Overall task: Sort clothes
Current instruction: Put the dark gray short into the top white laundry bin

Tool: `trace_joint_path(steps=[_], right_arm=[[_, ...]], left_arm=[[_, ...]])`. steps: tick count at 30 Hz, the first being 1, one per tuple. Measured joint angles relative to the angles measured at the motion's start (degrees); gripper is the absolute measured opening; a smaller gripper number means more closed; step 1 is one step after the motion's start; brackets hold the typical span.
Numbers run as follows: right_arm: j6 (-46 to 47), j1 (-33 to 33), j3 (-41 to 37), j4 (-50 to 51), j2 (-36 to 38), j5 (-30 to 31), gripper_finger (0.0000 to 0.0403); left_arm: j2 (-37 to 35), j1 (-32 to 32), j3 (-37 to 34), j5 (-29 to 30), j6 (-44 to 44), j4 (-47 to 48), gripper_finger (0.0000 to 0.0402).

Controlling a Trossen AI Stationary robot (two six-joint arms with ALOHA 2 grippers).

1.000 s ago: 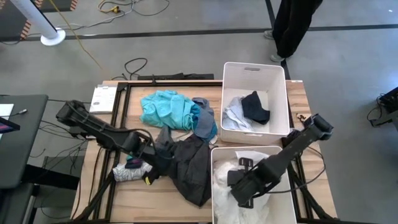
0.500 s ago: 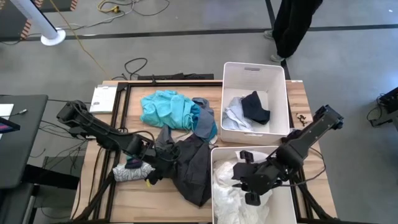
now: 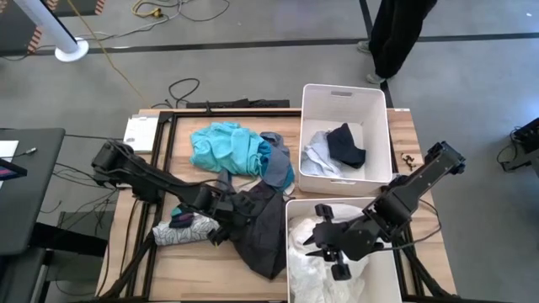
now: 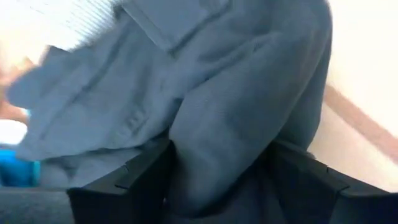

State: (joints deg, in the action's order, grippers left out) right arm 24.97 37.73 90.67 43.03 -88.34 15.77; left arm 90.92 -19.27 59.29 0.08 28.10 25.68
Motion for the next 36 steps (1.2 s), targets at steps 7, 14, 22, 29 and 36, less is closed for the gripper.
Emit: trace_joint_path(steps=[7,14,22,29,36], right_arm=[[-1.4,0.0,0.0,-0.2,0.0,2.4,0.0136],[-2.9,-1.2,0.0,-0.4,0.0,2.6,0.0136],[-9.3,-2.7,0.0,-4.1,0.0,2.6,0.0137],[-17.3,-3.4,0.0,-8.7,0.0,2.6,0.0137],[-26.9,-3.3,0.0,-9.6,-2.4,2.6,0.0165]], left_arm=[[2.1,0.1,1.7,-6.1,0.3,1.1,0.0183],[1.9,1.1,5.5,-15.1,0.7,4.8,0.0015],[0.2,5.1,8.5,-23.8,-1.0,10.4,0.0005],[-6.1,9.6,9.2,-31.6,-4.7,11.9,0.0004],[-14.5,13.2,9.2,-33.1,-9.1,14.1,0.0004]])
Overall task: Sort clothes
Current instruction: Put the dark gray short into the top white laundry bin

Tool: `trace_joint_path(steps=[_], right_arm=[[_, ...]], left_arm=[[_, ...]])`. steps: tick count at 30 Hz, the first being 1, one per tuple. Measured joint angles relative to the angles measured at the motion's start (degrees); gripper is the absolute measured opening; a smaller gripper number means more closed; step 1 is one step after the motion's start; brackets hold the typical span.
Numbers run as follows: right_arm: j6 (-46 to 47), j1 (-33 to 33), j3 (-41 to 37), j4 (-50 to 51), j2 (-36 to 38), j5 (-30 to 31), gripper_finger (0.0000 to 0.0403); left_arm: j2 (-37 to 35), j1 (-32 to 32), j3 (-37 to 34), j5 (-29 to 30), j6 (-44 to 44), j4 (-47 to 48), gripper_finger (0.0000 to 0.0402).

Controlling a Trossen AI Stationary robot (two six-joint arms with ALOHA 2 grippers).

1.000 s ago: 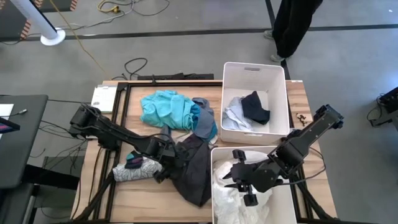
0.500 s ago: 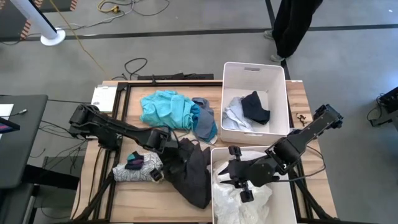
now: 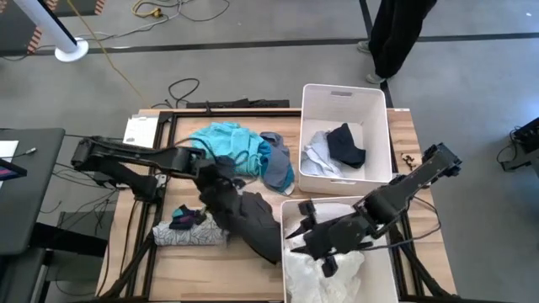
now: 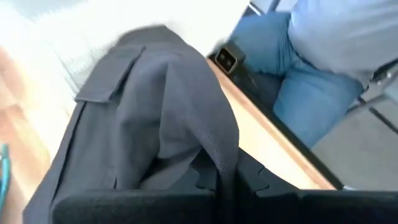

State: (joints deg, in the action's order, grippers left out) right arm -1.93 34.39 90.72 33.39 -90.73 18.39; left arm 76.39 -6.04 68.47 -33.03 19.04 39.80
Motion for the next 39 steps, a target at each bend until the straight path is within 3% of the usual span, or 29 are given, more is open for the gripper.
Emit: trace_joint_path(steps=[10,23,32,39], right_arm=[[-6.1,-2.6,0.0,-8.4,-8.2,0.0,0.027],[-6.2,-7.7,0.0,-22.8,-7.8,0.0,0.0276],[-5.2,-13.7,0.0,-24.8,-8.2,-0.3,0.0277],[-4.4,-16.3,0.0,-29.9,-13.1,-3.5,0.0299]], left_arm=[[-9.8,4.3,0.0,-0.7,-5.3,2.3,0.0004],[-15.6,5.9,0.0,0.1,-8.4,1.1,0.0004],[-15.6,4.9,0.0,-0.1,-9.1,-1.8,0.0004],[-15.5,4.9,0.0,0.4,-7.9,-1.7,0.0004]])
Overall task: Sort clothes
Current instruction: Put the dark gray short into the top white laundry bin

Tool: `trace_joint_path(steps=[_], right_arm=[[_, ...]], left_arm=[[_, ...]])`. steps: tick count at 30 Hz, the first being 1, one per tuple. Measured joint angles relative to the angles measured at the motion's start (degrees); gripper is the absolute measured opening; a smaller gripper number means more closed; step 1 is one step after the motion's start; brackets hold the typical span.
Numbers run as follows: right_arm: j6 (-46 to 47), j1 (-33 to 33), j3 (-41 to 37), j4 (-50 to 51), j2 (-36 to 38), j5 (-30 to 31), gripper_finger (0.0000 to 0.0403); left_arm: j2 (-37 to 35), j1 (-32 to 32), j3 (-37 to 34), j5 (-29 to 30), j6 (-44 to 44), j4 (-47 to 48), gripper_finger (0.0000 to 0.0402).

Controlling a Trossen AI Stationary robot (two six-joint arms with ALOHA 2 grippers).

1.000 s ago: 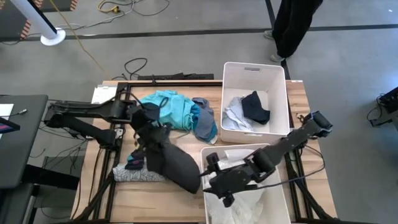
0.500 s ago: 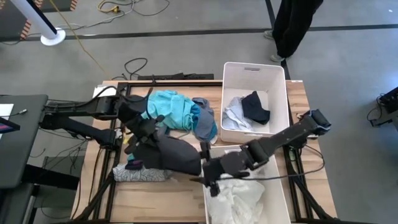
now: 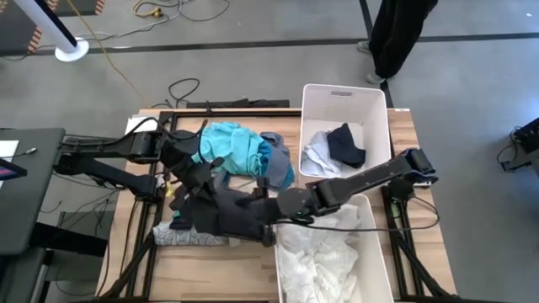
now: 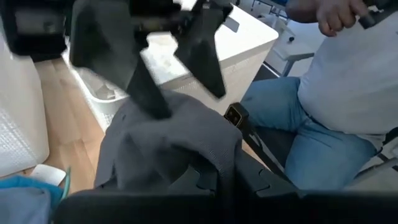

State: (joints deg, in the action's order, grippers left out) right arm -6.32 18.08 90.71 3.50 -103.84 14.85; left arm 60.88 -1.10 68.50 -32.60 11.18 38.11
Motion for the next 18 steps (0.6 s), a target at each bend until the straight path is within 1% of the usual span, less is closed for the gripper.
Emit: trace_joint_path(steps=[4,8,10,15,18], right_arm=[[2.4,-2.1,0.6,-0.8,-2.3,-0.1,0.0334],[2.7,-3.4,1.3,-1.4,-3.4,-0.1,0.0365],[1.9,-3.7,1.4,-1.7,-3.4,0.0,0.0371],[0.0,-4.0,1.5,-3.4,-3.4,0.0,0.0372],[0.6,-4.6,1.6,-3.4,-4.1,0.0,0.0372]], left_arm=[[0.0,0.0,0.0,0.6,0.0,0.4,0.0004],[0.2,-0.2,0.0,0.6,0.0,0.5,0.0004],[0.3,-0.2,0.0,0.1,0.0,0.8,0.0004],[0.3,-0.3,0.0,0.0,0.5,0.7,0.0004],[0.3,-0.4,0.0,0.0,0.6,0.3,0.0003]])
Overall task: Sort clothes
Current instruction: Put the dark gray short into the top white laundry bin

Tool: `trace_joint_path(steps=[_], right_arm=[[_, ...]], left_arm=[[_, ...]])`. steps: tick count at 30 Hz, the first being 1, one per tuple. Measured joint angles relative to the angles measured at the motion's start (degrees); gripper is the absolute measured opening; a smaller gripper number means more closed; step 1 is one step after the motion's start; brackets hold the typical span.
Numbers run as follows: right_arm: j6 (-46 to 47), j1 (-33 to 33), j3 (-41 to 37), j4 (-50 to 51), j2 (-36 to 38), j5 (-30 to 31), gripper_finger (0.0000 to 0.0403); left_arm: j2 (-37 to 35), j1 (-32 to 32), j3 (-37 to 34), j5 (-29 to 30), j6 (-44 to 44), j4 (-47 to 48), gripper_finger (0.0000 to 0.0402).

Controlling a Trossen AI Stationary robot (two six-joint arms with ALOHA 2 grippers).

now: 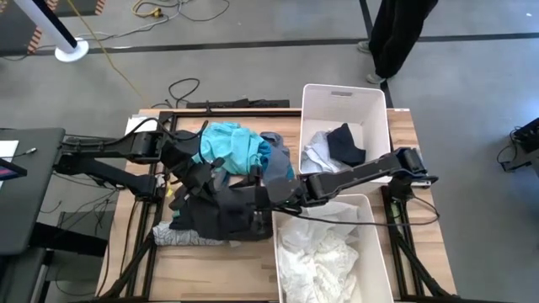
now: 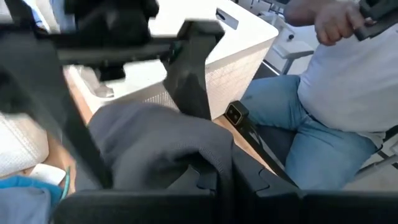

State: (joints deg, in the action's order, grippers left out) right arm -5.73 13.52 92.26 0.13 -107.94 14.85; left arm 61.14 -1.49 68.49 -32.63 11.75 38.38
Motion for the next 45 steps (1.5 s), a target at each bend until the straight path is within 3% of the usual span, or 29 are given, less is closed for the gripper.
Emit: trace_joint_path(steps=[10,14,19,28,30,36,45], right_arm=[[2.9,-2.1,0.0,-2.3,-4.8,-4.7,0.0372],[2.5,-2.3,-0.1,-3.9,-4.8,-5.9,0.0354],[2.7,-2.8,-0.1,-4.8,-4.8,-7.4,0.0281],[2.6,-2.7,-0.1,-4.1,-4.7,-8.5,0.0088],[2.5,-2.8,-0.1,-4.0,-4.7,-9.3,0.0064],[2.6,-2.8,-0.1,-1.6,-4.7,-9.4,0.0063],[1.7,-2.9,0.5,1.1,-3.7,-9.1,0.0063]], left_arm=[[1.0,-2.6,0.0,-0.1,0.0,-3.0,0.0003],[2.2,-3.3,0.0,-0.3,0.3,-4.2,0.0003],[2.8,-4.1,0.0,-0.2,0.9,-5.7,0.0003],[2.6,-4.1,0.0,1.2,1.1,-6.1,0.0018],[2.6,-4.1,0.0,1.5,0.9,-6.0,0.0023],[1.0,-4.1,0.0,7.2,0.3,-4.3,0.0057],[-6.1,-4.1,0.1,16.4,-0.5,2.0,0.0181]])
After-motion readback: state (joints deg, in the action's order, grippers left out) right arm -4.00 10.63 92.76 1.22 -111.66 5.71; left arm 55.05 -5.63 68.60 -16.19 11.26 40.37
